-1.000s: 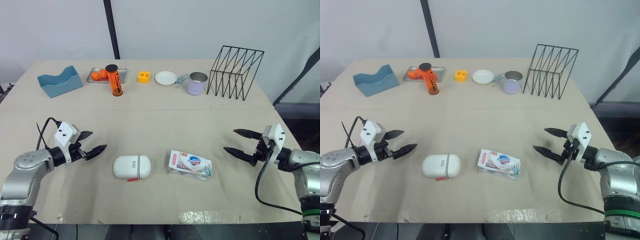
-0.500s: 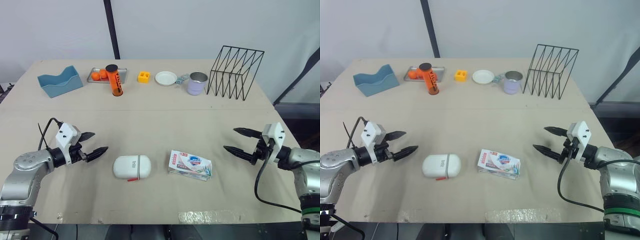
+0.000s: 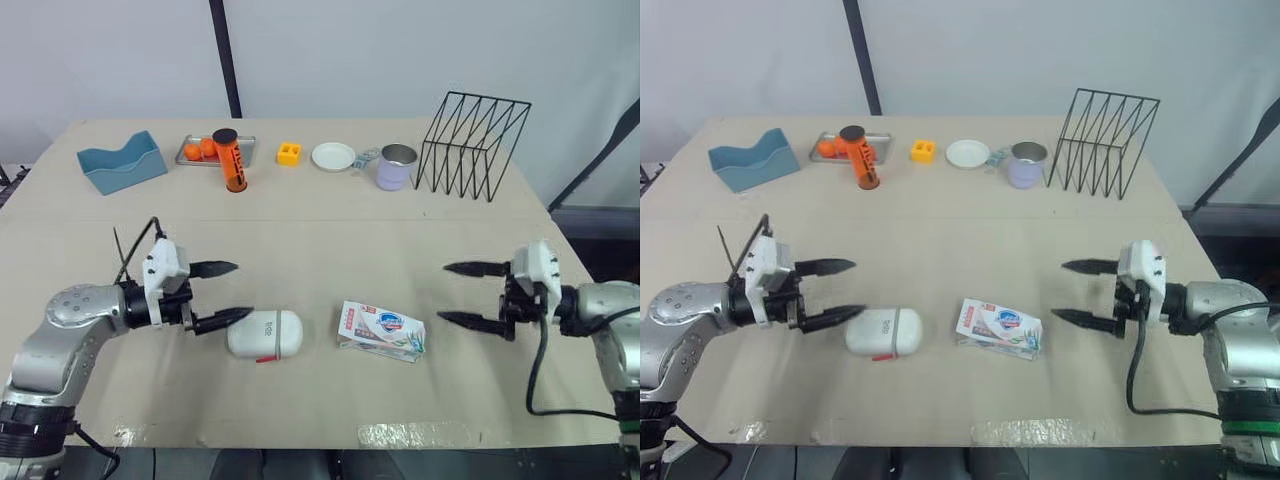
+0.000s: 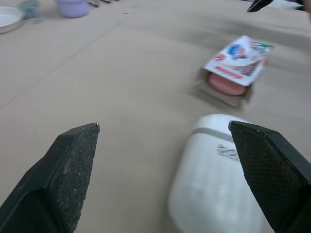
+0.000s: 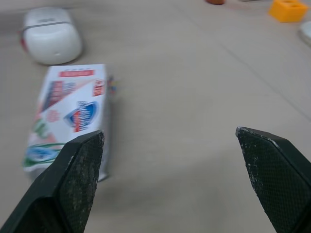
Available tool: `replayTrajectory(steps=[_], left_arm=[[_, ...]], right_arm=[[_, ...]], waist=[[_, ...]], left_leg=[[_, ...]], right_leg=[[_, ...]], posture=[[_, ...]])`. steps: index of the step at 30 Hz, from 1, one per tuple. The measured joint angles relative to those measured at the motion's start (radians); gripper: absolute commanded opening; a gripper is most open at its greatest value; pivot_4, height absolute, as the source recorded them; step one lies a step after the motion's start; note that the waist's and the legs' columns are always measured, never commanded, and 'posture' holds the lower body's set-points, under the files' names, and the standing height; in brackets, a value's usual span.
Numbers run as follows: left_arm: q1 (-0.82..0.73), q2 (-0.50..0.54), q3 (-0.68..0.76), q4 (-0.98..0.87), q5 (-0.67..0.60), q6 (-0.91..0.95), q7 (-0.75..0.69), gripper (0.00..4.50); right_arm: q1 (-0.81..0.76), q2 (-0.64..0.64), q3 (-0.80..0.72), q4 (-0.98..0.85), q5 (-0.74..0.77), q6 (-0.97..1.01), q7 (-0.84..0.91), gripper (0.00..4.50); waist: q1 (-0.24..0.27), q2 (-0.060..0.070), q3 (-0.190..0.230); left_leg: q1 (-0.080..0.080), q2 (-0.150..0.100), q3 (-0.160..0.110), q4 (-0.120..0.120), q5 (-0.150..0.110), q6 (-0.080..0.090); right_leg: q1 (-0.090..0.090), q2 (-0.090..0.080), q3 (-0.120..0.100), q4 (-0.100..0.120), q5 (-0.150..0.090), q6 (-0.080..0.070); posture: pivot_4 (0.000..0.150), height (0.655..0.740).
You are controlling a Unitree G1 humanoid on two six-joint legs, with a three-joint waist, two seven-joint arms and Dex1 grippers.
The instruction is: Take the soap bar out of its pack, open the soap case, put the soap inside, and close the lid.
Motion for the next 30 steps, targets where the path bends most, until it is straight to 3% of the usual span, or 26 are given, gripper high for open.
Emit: replayTrajectory(steps=[12,30], left_arm=[[0.063,0.003,-0.097,-0.131,-0.008,-0.001,-0.046,4.5],[0.082,-0.003,-0.117,-0.154,-0.009,-0.011,-0.037,4.5]], right_arm=[[0.174,0.03,0.041,-0.16,-0.002,0.054,-0.055,4.47],[0.174,0.063,0.075,-0.162,-0.026,0.031,-0.098,4.47]], waist=[[0.0,0.0,0.0],[0.0,0.0,0.0]], left_leg=[[0.0,0.0,0.0,0.001,0.0,0.0],[0.0,0.0,0.0,0.001,0.0,0.0]], right_leg=[[0.0,0.001,0.0,0.0,-0.003,0.005],[0.0,0.001,0.0,0.0,-0.003,0.005]], posture=[[0.15,0.74],[0.15,0.74]])
